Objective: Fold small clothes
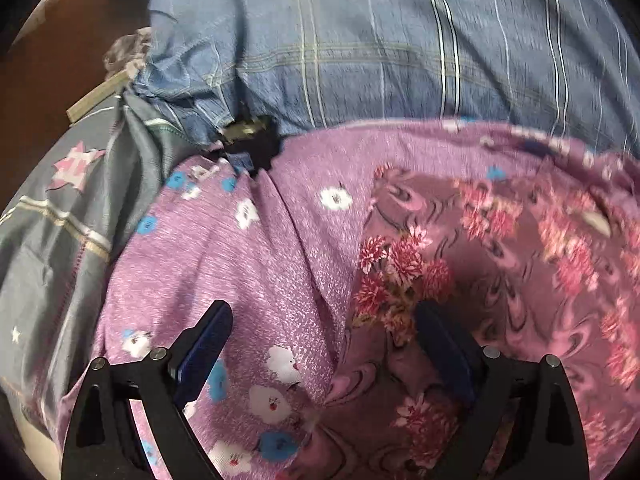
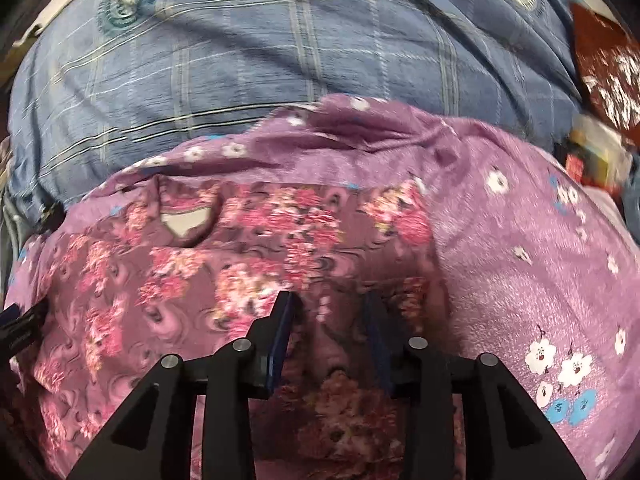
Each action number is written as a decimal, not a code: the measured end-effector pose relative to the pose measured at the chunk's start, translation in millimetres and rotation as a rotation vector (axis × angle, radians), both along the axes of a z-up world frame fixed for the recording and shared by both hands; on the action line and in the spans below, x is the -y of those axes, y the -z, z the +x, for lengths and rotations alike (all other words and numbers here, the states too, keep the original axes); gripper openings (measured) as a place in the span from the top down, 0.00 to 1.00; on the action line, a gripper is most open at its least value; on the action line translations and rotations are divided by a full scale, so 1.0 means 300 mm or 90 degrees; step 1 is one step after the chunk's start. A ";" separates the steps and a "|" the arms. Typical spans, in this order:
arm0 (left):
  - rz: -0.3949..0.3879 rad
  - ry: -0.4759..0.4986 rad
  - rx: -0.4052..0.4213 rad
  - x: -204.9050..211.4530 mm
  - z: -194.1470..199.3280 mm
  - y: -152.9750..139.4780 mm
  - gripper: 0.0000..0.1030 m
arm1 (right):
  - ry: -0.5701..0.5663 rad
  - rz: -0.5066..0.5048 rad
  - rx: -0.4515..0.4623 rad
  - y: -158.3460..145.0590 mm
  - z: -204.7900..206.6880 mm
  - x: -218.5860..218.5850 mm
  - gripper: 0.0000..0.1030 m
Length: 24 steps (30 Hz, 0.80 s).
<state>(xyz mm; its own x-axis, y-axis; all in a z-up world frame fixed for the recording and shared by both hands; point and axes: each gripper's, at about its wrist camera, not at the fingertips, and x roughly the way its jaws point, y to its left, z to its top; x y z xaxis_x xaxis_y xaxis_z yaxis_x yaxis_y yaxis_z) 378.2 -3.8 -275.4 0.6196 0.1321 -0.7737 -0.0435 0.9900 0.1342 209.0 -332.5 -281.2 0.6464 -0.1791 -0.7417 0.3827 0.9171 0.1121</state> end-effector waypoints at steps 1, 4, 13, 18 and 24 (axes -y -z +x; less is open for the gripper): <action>-0.007 0.017 0.005 0.011 -0.010 -0.025 0.10 | -0.004 0.000 0.016 -0.019 -0.010 -0.004 0.64; 0.000 0.018 0.038 0.018 -0.033 -0.055 0.09 | 0.008 -0.030 0.029 -0.045 -0.022 -0.012 0.63; -0.011 0.027 0.009 -0.005 -0.043 -0.045 0.10 | -0.017 -0.011 -0.007 -0.004 -0.020 -0.013 0.62; -0.009 0.047 0.064 -0.042 -0.162 -0.132 0.10 | -0.040 -0.004 0.031 -0.052 -0.131 -0.042 0.60; -0.036 0.046 0.072 -0.140 -0.416 -0.181 0.10 | -0.063 0.014 0.055 -0.111 -0.340 -0.086 0.48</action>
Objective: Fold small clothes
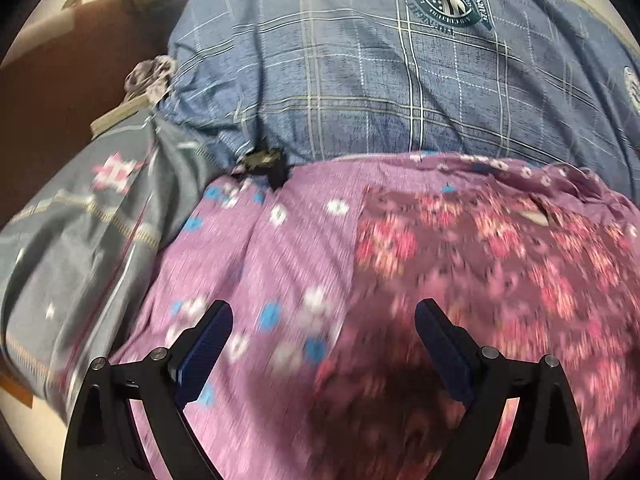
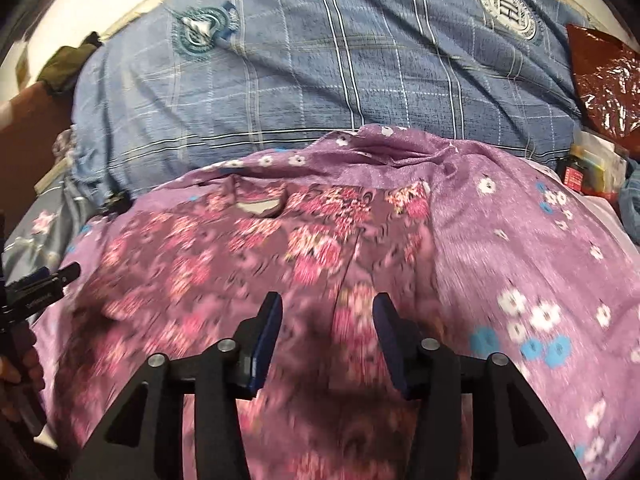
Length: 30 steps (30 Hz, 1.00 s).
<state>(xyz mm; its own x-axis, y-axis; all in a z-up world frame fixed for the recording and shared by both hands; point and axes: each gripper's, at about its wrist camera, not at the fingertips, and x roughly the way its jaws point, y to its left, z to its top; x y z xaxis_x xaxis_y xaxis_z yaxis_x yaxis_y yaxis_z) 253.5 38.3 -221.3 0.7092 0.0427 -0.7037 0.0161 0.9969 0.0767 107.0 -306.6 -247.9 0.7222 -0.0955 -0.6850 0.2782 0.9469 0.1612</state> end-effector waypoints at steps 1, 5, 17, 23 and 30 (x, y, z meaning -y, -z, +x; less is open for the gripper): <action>0.000 0.000 0.000 -0.027 -0.054 0.002 0.10 | 0.004 0.012 0.009 -0.006 -0.055 -0.004 0.46; -0.012 0.000 -0.010 -0.150 -0.266 0.016 0.10 | 0.013 0.062 0.018 -0.004 -0.248 -0.007 0.39; -0.024 0.023 -0.091 -0.374 -0.794 0.073 0.10 | -0.036 0.191 -0.154 0.147 -0.618 -0.116 0.32; -0.070 0.005 -0.171 -0.417 -0.847 0.120 0.13 | -0.057 0.187 -0.268 0.302 -0.614 -0.257 0.32; -0.129 0.017 -0.204 -0.450 -0.844 0.141 0.32 | 0.013 0.209 -0.307 0.410 -0.611 -0.251 0.32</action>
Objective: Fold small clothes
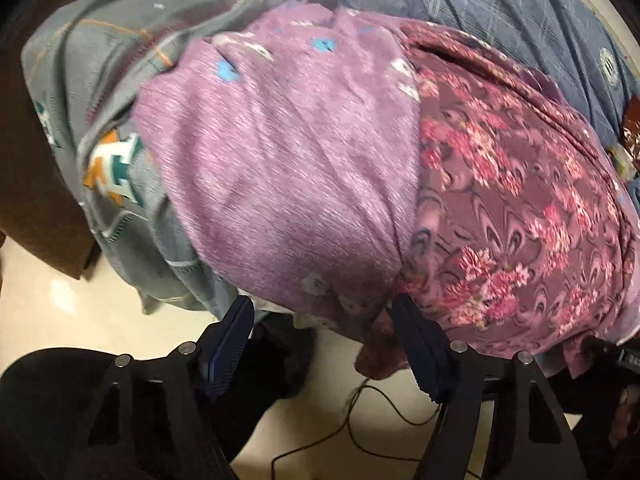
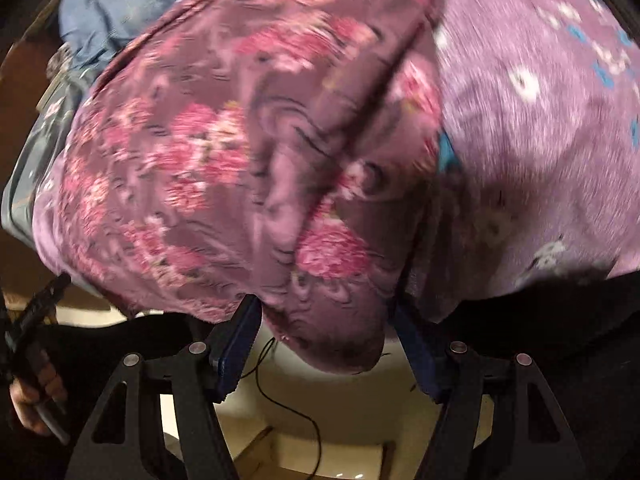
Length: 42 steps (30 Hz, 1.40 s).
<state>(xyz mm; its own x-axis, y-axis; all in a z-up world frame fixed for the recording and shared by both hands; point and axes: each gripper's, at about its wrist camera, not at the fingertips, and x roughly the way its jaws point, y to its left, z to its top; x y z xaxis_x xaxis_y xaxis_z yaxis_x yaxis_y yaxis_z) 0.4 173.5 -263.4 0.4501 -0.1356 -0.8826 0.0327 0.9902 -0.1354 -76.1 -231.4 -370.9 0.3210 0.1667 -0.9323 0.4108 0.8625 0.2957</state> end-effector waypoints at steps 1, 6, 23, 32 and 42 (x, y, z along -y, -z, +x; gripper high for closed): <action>-0.006 0.004 -0.002 0.005 -0.002 0.003 0.32 | 0.003 0.006 0.000 0.002 0.000 0.004 0.32; -0.039 0.026 -0.055 0.020 0.023 0.064 0.29 | 0.001 0.013 0.012 -0.008 0.004 0.018 0.32; -0.188 0.076 -0.118 0.038 0.071 0.240 0.95 | -0.017 -0.013 0.020 0.055 0.031 -0.018 0.89; -0.278 0.179 -0.070 -0.018 -0.030 0.050 0.97 | -0.090 0.049 0.086 -0.182 -0.091 0.003 0.91; -0.398 0.254 0.042 -0.101 0.013 -0.333 0.97 | -0.073 0.266 0.369 -0.484 -0.040 0.136 0.91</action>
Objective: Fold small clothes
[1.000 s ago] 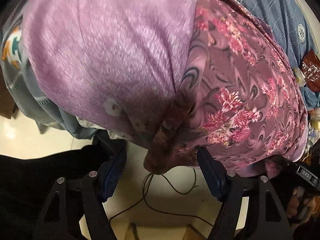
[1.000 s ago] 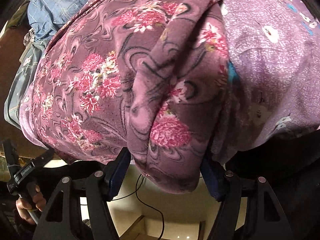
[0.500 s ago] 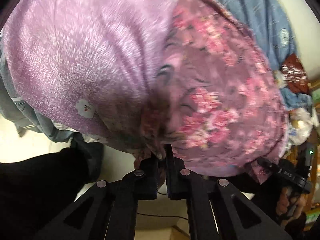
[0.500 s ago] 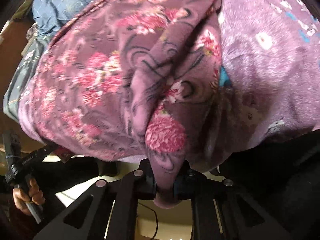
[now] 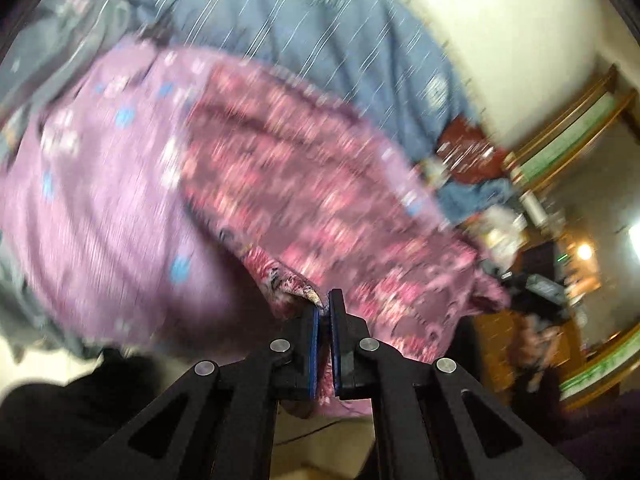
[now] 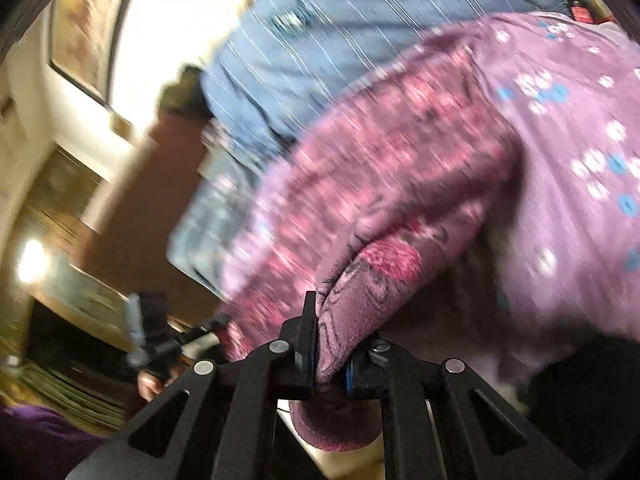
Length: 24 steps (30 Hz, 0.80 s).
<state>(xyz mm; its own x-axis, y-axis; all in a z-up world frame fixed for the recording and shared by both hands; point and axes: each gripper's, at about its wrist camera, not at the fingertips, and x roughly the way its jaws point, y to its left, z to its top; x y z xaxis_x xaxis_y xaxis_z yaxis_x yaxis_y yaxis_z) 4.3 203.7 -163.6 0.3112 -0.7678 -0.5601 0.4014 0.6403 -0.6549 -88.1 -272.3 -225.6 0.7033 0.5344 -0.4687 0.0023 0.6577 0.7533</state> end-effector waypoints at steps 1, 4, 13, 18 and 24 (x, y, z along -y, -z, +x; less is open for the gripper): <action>-0.016 -0.004 0.011 -0.007 0.030 -0.038 0.97 | 0.013 0.015 0.018 -0.014 0.022 0.024 0.91; -0.052 -0.030 0.031 -0.043 0.152 -0.112 0.97 | 0.051 0.057 0.048 -0.046 0.121 0.094 0.91; -0.038 -0.139 0.038 0.072 0.735 -0.087 0.97 | 0.164 0.085 0.040 -0.028 0.587 0.378 0.91; -0.005 -0.184 0.018 0.222 1.026 0.050 0.97 | 0.224 0.112 0.014 0.096 0.859 0.486 0.86; 0.011 -0.261 -0.077 0.371 1.271 0.325 0.96 | 0.299 0.231 -0.043 0.339 0.990 0.615 0.53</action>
<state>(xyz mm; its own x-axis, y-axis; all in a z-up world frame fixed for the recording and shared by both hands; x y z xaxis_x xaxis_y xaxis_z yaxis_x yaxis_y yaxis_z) 385.5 92.5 -261.0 0.5200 -0.5845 -0.6228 0.0325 0.7422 -0.6694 208.8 -456.7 -327.4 0.8778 0.3078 -0.3670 0.2870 0.2754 0.9175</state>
